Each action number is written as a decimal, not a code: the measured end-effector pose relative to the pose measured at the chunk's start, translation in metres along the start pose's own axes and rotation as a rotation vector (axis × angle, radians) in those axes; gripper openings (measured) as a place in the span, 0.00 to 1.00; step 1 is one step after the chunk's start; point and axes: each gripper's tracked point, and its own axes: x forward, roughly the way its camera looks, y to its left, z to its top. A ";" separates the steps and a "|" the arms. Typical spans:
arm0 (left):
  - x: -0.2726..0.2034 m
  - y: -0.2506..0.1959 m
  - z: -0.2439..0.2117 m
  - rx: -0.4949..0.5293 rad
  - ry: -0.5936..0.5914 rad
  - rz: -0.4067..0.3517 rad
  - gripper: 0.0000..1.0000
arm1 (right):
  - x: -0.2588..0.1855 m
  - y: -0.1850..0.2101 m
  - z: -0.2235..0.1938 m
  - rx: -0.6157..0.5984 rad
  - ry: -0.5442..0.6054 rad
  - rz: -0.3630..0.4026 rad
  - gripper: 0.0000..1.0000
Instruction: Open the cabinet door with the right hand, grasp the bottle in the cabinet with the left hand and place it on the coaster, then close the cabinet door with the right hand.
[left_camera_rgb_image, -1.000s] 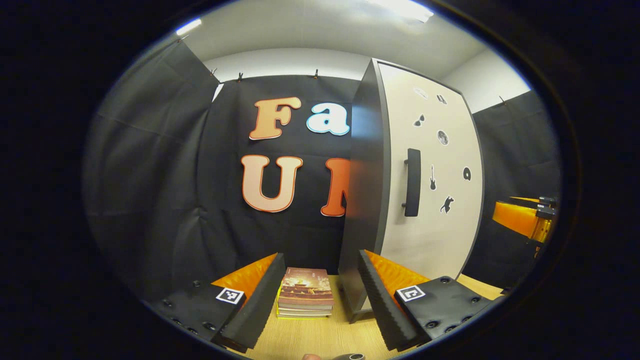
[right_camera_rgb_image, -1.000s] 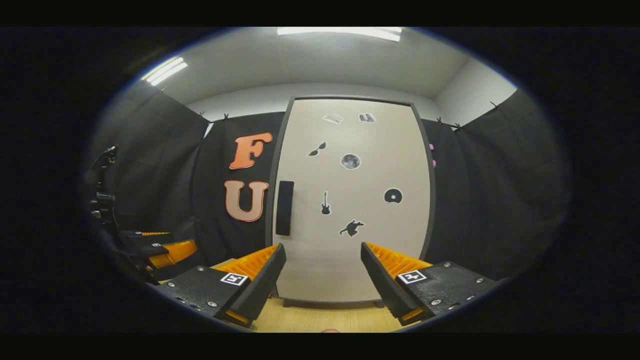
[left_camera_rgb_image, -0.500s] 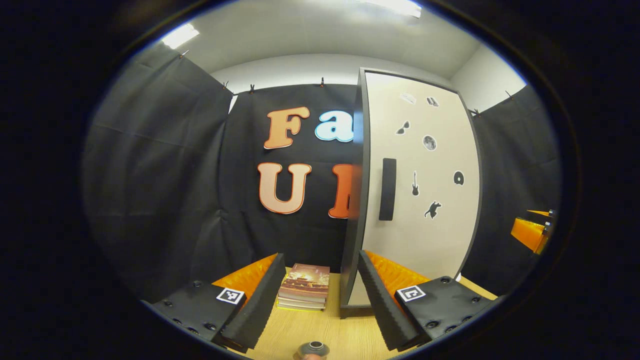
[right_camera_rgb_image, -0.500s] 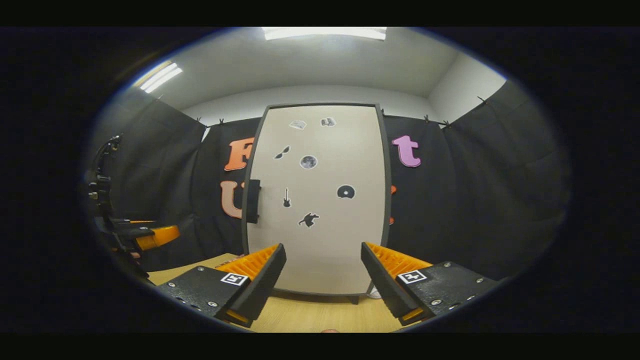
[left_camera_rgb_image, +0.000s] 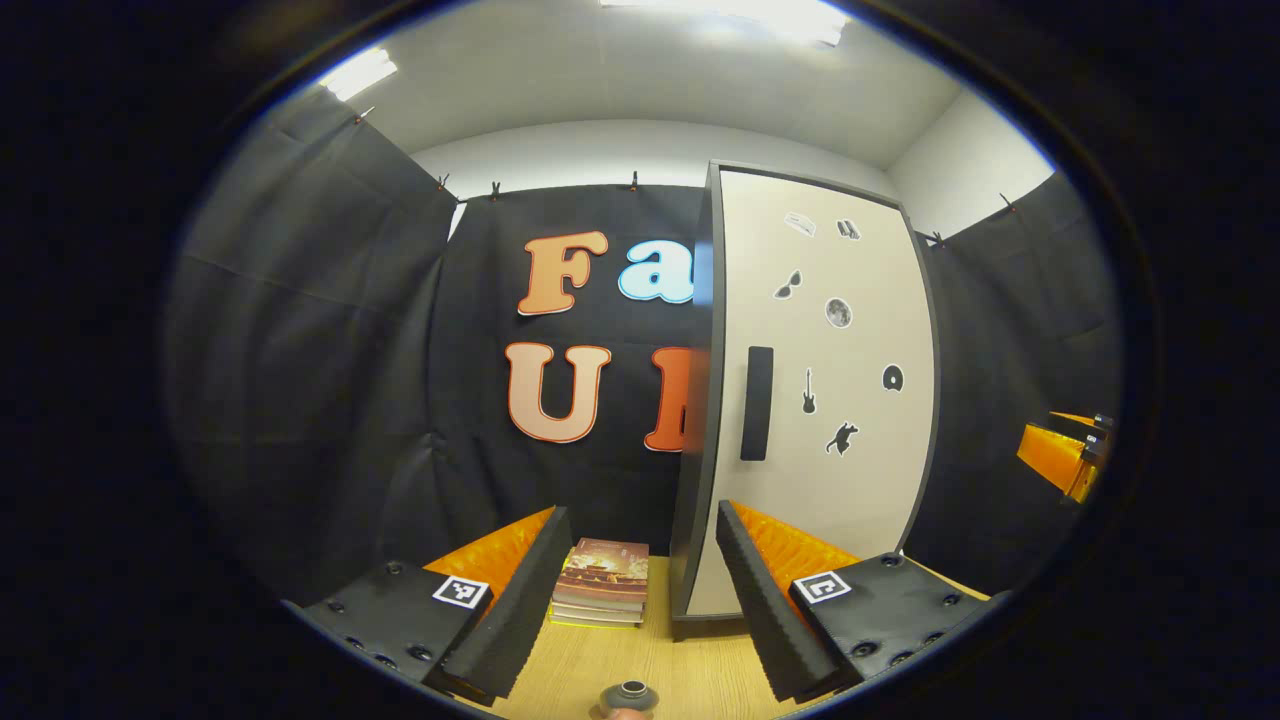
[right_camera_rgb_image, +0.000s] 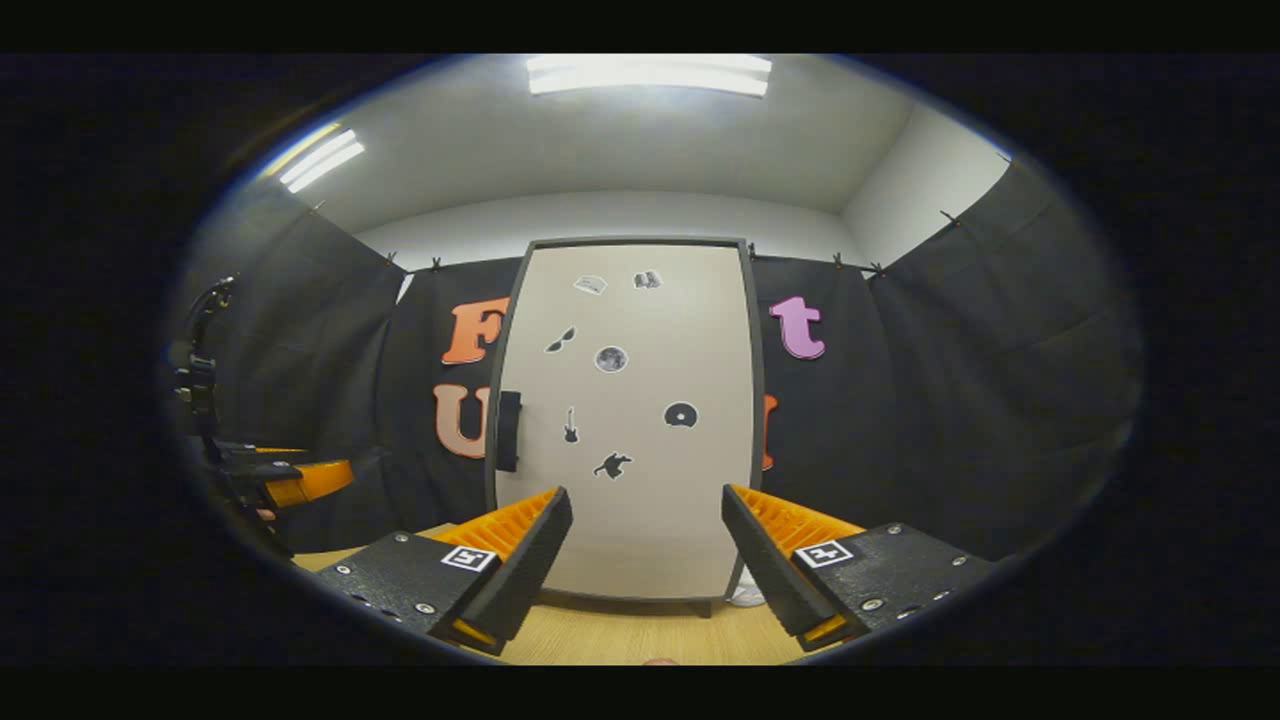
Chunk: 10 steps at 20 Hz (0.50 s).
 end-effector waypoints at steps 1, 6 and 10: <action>0.000 0.003 0.000 0.003 0.002 -0.001 0.96 | 0.000 0.003 -0.004 -0.008 0.013 0.000 0.93; 0.013 0.005 0.004 -0.008 -0.005 -0.055 0.95 | 0.003 0.013 0.004 -0.021 0.026 -0.018 0.93; 0.026 0.002 0.000 -0.003 -0.020 -0.120 0.96 | 0.012 0.013 0.008 -0.035 0.035 -0.061 0.93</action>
